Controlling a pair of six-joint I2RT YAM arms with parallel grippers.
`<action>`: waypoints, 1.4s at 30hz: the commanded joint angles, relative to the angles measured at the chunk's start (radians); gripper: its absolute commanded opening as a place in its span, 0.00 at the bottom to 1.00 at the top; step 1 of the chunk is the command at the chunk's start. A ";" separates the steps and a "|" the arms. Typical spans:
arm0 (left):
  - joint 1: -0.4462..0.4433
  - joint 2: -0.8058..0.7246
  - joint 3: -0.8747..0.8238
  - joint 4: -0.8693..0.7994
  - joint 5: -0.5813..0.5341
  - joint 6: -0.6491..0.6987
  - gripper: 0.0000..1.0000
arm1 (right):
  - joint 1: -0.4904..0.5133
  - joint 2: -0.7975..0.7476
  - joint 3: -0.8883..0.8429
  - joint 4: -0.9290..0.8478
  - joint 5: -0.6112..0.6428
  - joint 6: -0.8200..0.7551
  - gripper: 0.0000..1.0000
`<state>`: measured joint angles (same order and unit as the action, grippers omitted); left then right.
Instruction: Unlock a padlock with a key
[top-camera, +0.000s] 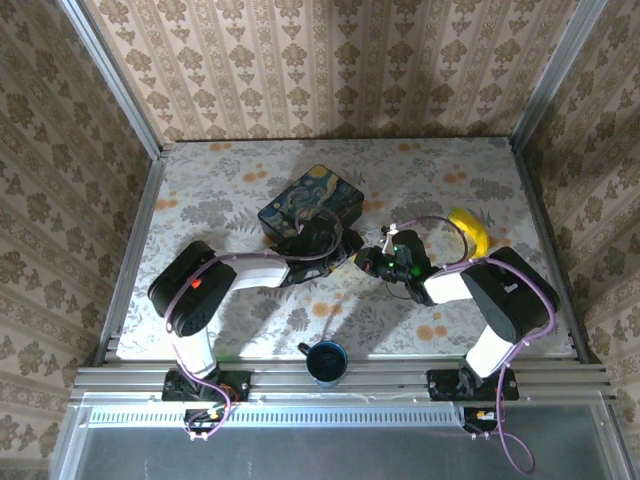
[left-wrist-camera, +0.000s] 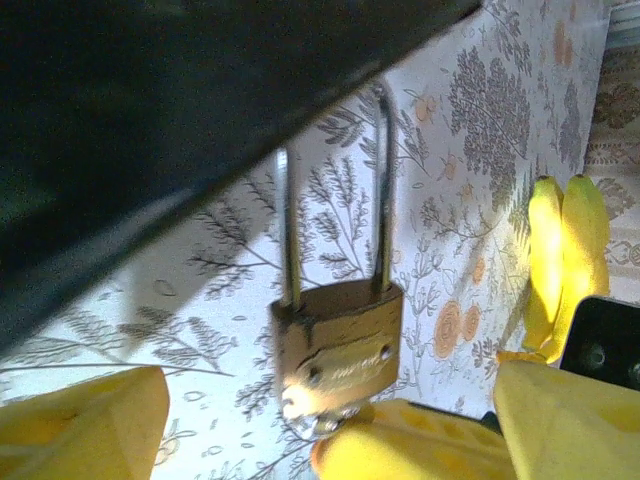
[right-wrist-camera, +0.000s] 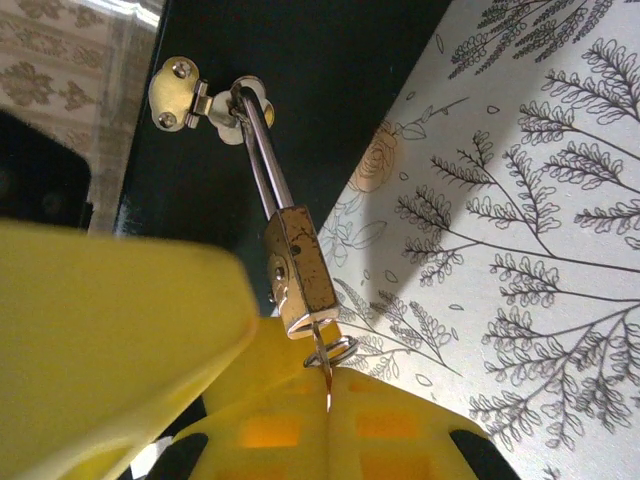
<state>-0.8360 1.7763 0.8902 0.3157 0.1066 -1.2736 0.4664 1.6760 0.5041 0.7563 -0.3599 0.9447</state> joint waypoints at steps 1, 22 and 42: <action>0.008 -0.053 -0.043 0.090 -0.080 0.080 0.97 | -0.005 0.031 0.028 0.104 -0.011 0.044 0.00; 0.038 0.110 -0.109 0.504 -0.089 0.038 0.62 | -0.003 0.057 0.069 0.146 -0.032 0.081 0.00; 0.048 0.111 -0.149 0.587 -0.107 0.075 0.00 | 0.000 0.046 0.096 0.073 0.010 0.048 0.17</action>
<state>-0.7959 1.9160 0.7612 0.8909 0.0032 -1.2362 0.4656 1.7618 0.5713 0.8520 -0.3763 1.0225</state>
